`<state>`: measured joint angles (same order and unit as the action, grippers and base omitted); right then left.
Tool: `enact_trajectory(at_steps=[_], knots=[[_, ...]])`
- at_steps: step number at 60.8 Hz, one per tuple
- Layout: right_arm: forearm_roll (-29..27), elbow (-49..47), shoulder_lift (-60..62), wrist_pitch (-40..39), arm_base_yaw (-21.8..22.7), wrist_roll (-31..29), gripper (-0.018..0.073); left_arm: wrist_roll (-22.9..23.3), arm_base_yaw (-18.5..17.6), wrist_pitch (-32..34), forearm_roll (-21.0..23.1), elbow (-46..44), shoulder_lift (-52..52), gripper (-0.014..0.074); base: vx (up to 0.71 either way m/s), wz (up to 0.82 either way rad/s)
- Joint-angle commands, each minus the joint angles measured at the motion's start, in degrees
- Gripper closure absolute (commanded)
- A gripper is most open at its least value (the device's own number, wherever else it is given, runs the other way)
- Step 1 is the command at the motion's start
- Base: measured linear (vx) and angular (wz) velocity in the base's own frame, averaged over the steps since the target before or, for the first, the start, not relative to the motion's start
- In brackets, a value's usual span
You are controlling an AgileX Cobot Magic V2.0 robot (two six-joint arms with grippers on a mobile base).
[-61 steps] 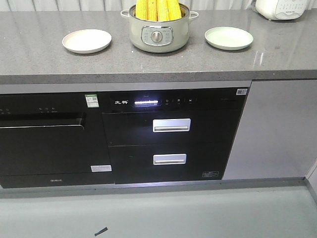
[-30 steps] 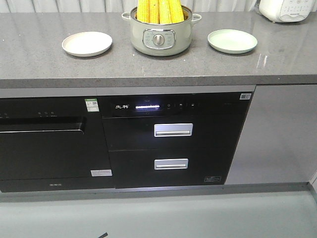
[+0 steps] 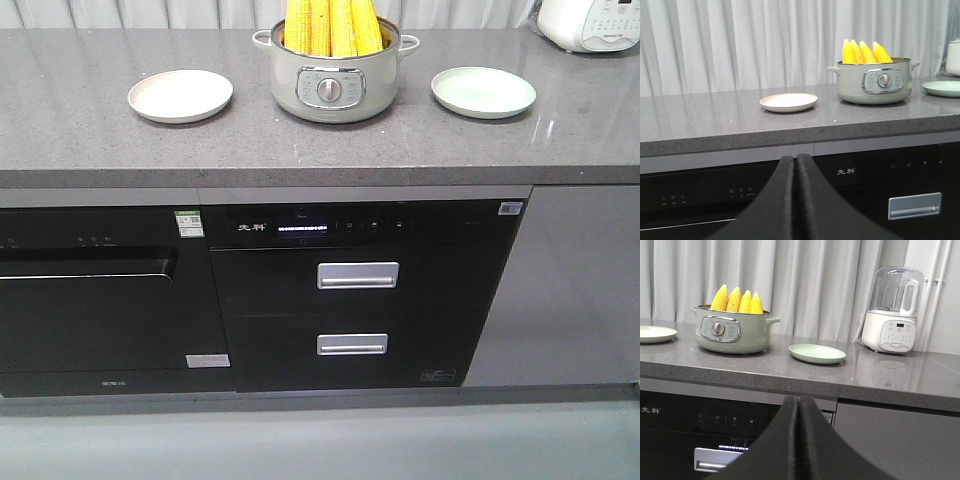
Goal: Distribute corn equally
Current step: 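Drive closer, centering the corn pot between the two plates, then drive up to the counter edge and stop facing the corn pot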
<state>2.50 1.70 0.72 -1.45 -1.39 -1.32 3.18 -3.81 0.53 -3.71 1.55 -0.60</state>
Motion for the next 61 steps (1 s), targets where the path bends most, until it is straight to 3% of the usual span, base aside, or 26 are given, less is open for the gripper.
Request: enact_trajectory(at_steps=[1,61], knots=[[0.42,0.39,0.33,-4.59,0.22,-0.32,0.0564,0.22,-0.19,4.12,0.08,0.18,-0.97,0.0603,0.08,0.03],[0.42,0.39,0.33,-4.59,0.22,-0.32,0.0564,0.22,-0.19,4.12,0.08,0.18,-0.97,0.0603,0.08,0.00]])
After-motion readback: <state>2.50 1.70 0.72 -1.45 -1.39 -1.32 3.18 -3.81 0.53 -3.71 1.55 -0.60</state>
